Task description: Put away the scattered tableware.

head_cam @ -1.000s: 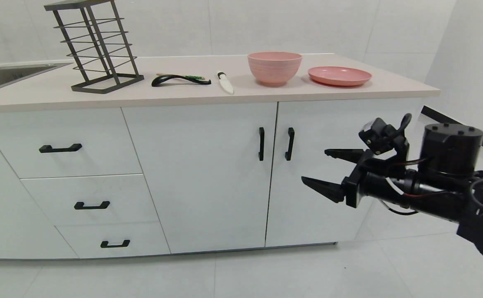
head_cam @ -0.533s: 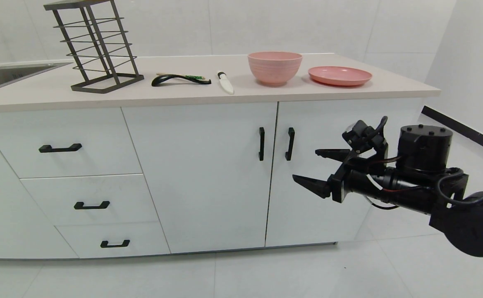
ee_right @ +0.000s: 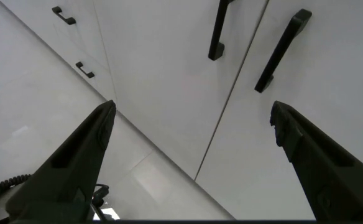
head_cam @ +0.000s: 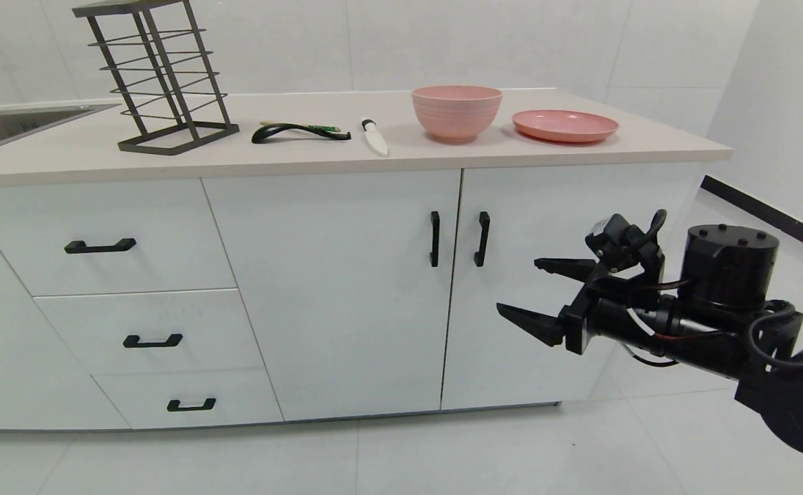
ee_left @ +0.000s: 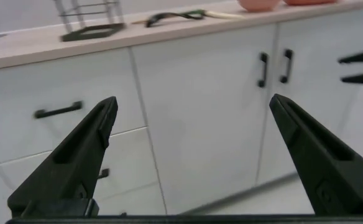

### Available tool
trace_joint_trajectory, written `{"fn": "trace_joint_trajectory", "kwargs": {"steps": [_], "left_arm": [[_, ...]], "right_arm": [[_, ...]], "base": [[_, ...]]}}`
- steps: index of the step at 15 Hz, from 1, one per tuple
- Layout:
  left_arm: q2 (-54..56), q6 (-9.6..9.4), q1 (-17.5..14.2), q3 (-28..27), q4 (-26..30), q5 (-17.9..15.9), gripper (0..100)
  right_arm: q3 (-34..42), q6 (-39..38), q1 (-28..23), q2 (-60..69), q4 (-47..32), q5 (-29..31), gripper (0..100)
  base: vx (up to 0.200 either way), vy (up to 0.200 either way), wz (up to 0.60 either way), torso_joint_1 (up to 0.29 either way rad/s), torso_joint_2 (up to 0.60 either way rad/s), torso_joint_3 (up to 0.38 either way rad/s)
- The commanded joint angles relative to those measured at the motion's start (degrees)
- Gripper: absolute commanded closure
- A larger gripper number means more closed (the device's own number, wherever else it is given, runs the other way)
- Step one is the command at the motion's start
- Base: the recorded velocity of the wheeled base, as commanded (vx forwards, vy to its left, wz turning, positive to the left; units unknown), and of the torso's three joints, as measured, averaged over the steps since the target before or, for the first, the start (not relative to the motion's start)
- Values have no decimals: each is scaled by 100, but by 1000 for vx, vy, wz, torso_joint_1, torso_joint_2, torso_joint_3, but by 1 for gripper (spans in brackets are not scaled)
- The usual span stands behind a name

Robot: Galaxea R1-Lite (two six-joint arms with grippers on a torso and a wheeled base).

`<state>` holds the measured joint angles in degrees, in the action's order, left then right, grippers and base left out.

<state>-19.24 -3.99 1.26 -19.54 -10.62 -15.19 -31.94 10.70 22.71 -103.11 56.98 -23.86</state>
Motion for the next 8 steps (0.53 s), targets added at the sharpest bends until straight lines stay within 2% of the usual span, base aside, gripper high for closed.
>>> {"fn": "trace_joint_trajectory", "kwargs": {"steps": [1,2,4,6,7,8], "left_arm": [[-1029,-568,15,-111,-2,-889,0],[-1249,-735,24,-94,-2,-1179,0],[-1671,-770,208,-138,-46,-1847,0],[-1777,-770,288,-164,-63,-1926,0],[-2242,-779,692,-322,-72,-2032,0],[-2453,-770,964,-384,-63,-2032,0]], "right_arm": [[179,2,-12,159,94,-5,0],[250,-7,5,177,103,-31,0],[399,-7,14,274,156,-374,0],[434,-7,14,282,182,-400,0],[601,-16,14,379,191,-453,0],[680,2,14,388,244,-673,0]], "base": [[0,0,0,0,0,0],[0,0,0,0,0,0],[0,0,0,0,0,0],[0,0,0,0,0,0],[0,0,0,0,0,0],[0,0,0,0,0,0]]}}
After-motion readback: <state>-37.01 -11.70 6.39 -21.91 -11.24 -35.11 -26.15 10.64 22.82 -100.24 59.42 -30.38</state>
